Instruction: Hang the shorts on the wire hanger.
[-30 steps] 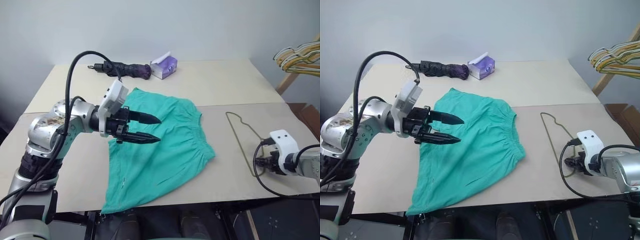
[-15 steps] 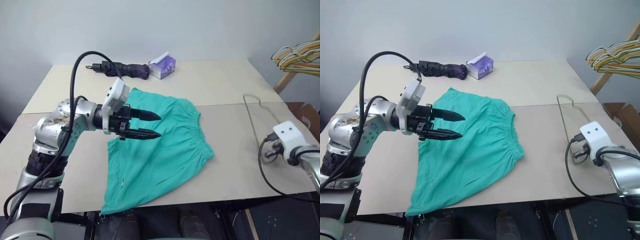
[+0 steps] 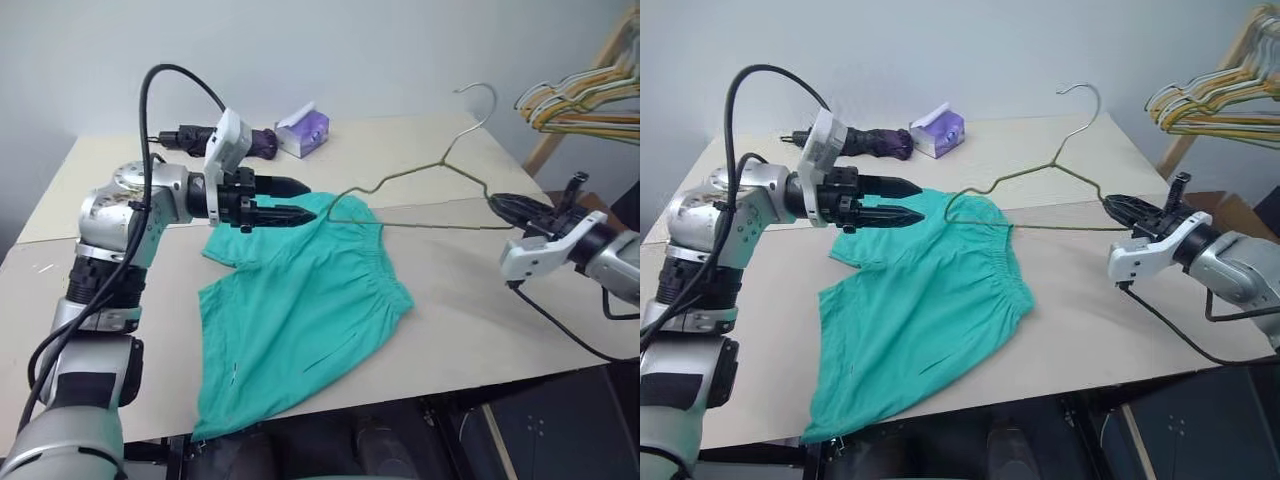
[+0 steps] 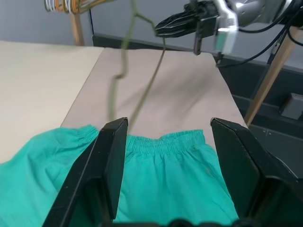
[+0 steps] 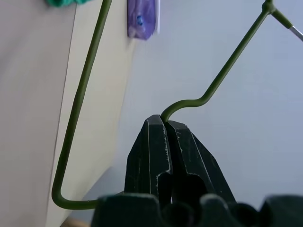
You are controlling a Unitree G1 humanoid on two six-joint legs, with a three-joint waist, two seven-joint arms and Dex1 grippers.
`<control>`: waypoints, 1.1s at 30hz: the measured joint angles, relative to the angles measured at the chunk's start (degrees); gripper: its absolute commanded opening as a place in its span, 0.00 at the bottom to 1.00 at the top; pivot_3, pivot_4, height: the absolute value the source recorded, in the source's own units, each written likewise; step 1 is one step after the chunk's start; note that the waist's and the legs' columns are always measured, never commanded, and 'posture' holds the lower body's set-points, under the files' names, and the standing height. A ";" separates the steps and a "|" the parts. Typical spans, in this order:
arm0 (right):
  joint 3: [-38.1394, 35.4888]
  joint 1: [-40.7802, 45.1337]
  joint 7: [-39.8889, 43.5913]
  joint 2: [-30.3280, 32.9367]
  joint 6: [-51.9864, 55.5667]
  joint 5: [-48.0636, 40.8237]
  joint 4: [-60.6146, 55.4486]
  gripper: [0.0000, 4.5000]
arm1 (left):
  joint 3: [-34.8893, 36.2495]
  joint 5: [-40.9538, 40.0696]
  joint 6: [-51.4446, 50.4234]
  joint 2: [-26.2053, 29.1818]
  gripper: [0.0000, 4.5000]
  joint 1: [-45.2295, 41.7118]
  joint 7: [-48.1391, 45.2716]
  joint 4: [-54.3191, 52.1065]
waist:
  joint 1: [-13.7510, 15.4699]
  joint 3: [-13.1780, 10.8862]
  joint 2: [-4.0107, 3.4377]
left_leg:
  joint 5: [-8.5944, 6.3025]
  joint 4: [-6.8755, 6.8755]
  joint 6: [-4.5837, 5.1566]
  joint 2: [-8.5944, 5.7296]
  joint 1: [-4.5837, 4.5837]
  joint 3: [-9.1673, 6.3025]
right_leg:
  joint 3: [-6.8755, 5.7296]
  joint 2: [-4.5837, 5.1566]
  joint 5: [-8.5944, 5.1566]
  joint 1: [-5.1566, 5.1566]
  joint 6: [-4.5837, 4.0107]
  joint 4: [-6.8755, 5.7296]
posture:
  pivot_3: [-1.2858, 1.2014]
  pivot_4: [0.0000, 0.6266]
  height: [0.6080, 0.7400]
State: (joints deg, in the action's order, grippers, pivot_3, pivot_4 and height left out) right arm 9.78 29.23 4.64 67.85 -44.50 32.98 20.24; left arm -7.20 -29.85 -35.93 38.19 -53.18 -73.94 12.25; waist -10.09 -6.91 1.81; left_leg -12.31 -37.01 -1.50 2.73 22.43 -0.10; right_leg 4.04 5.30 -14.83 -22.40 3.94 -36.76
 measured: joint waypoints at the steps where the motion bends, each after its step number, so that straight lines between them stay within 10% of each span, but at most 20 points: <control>1: 0.05 0.92 -0.13 -0.32 -1.48 0.29 0.50 0.01 | -0.53 0.66 0.64 -0.21 0.67 -0.31 -0.56 0.28 | -0.38 0.00 0.00 | 0.00 0.00 0.00 0.00 0.00 -0.01 | 0.00 0.00 0.02 0.00 -0.02 0.00 | 0.44 0.06 1.00; 15: -0.12 4.29 2.78 -3.44 -6.32 2.21 -1.80 0.01 | -9.95 11.29 3.36 -4.88 0.67 -1.18 -3.47 2.15 | -4.18 0.05 -0.03 | 0.03 -0.01 -0.04 -0.02 -0.13 -0.09 | 0.04 -0.01 0.06 0.09 -0.03 -0.14 | 0.44 0.05 1.00; 25: -0.91 4.31 3.36 -3.45 -5.98 2.94 -2.87 0.00 | -11.76 16.30 5.39 -5.17 0.01 -1.18 -2.74 2.45 | -5.12 0.06 -0.04 | 0.04 -0.01 -0.04 -0.03 -0.16 -0.10 | 0.06 0.00 0.05 0.09 -0.02 -0.22 | 0.44 0.06 1.00; 33: -1.38 4.31 4.26 -3.46 -6.33 3.64 -4.09 0.06 | -11.29 16.28 4.68 -5.39 0.00 -1.18 -2.27 3.73 | -5.12 0.06 -0.05 | 0.04 -0.01 -0.04 -0.04 -0.16 -0.10 | 0.07 0.00 0.05 0.08 -0.02 -0.23 | 0.44 0.06 1.00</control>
State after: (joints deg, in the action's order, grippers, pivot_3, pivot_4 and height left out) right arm 8.41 33.54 8.90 64.39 -50.83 36.61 16.15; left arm -18.49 -13.57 -31.25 32.81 -54.36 -76.22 15.98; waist -15.21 -6.84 1.77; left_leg -12.28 -37.02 -1.54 2.70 22.27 -0.20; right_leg 4.12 5.31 -14.78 -22.31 3.92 -36.99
